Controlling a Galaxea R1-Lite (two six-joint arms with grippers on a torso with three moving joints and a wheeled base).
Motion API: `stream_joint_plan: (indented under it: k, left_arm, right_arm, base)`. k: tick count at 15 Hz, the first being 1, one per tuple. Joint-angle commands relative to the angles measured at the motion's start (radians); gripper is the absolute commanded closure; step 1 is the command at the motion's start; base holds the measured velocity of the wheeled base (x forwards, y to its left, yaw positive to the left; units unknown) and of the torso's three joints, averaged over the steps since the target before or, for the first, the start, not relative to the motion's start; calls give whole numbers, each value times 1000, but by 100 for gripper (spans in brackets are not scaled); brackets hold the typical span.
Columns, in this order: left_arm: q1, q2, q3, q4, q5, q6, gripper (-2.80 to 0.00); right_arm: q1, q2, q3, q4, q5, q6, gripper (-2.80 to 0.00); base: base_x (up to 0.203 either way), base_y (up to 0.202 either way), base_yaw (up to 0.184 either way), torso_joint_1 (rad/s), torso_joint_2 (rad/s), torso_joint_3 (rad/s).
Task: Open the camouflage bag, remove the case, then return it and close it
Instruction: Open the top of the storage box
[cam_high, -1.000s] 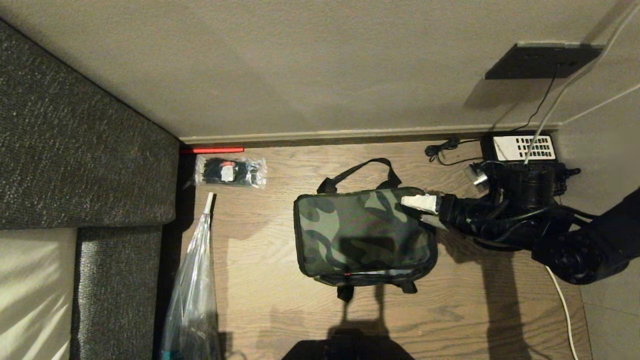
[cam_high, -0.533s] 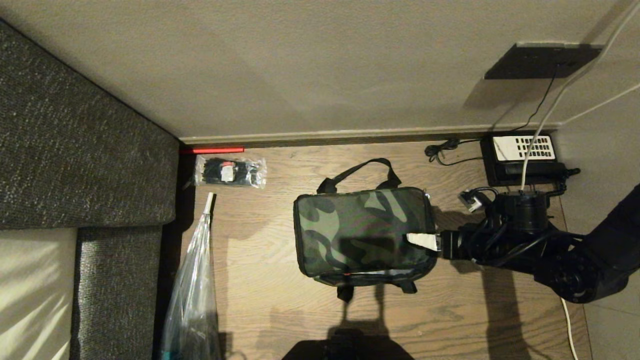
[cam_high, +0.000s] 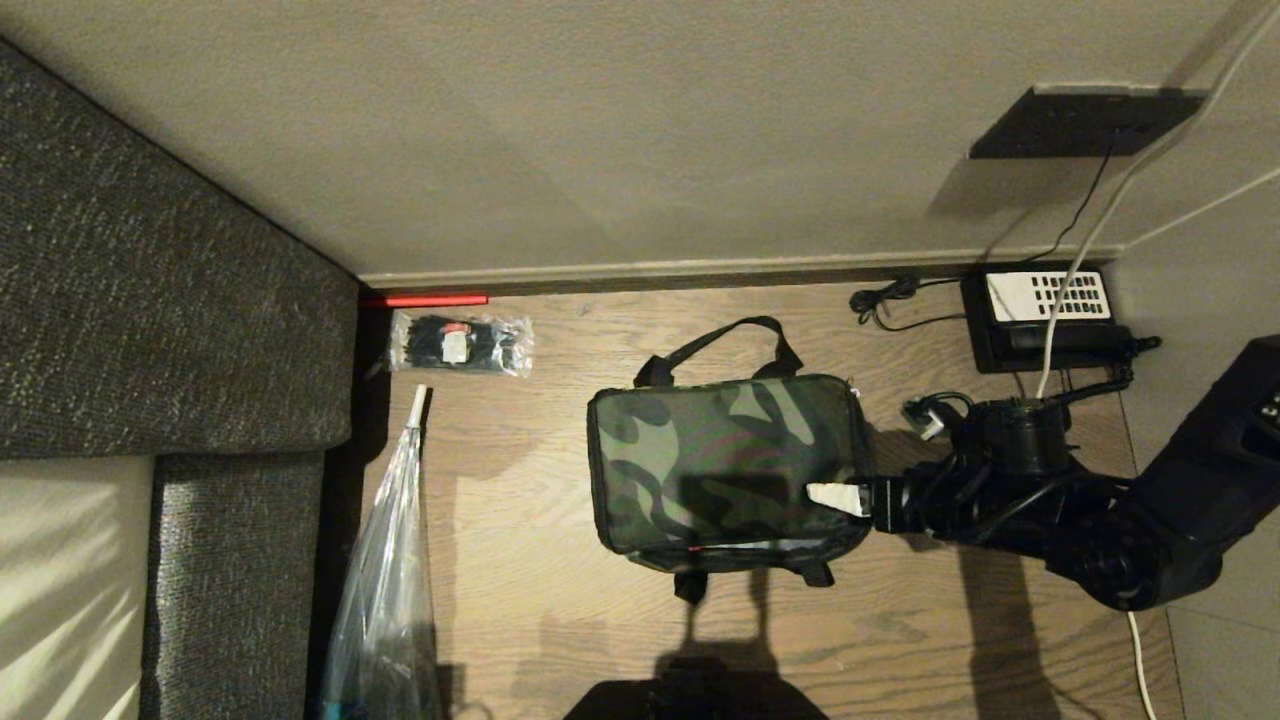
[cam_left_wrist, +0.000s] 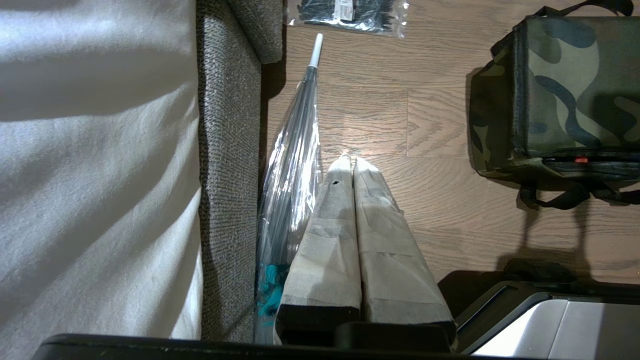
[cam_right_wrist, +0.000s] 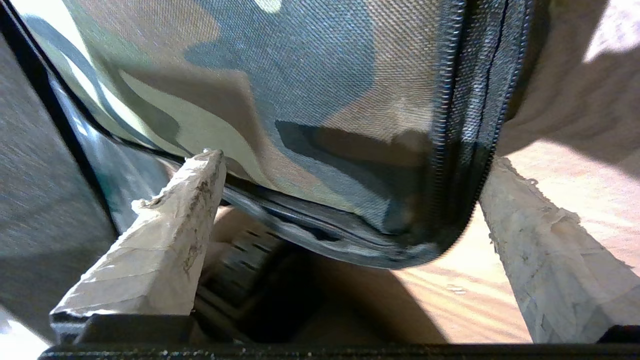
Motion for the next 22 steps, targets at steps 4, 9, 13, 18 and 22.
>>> stream_joint_plan:
  k: [4, 9, 13, 18, 22]
  left_arm:
    - [0, 0, 3, 0, 0, 0, 0]
    - [0, 0, 3, 0, 0, 0, 0]
    - [0, 0, 3, 0, 0, 0, 0]
    - [0, 0, 3, 0, 0, 0, 0]
    - [0, 0, 3, 0, 0, 0, 0]
  right_arm:
    - [70, -30, -38, -1, 2, 239, -280]
    - [92, -83, -90, 24, 5, 421, -280]
    - [92, -104, -117, 44, 6, 481, -280]
    - [59, -61, 5, 44, 1, 76, -280]
    - [42, -35, 7, 40, -48, 29, -280]
  base:
    - [0, 0, 0, 0, 0, 0]
    - [0, 0, 0, 0, 0, 0]
    - [0, 0, 0, 0, 0, 0]
    - [0, 0, 0, 0, 0, 0]
    - [0, 0, 0, 0, 0, 0]
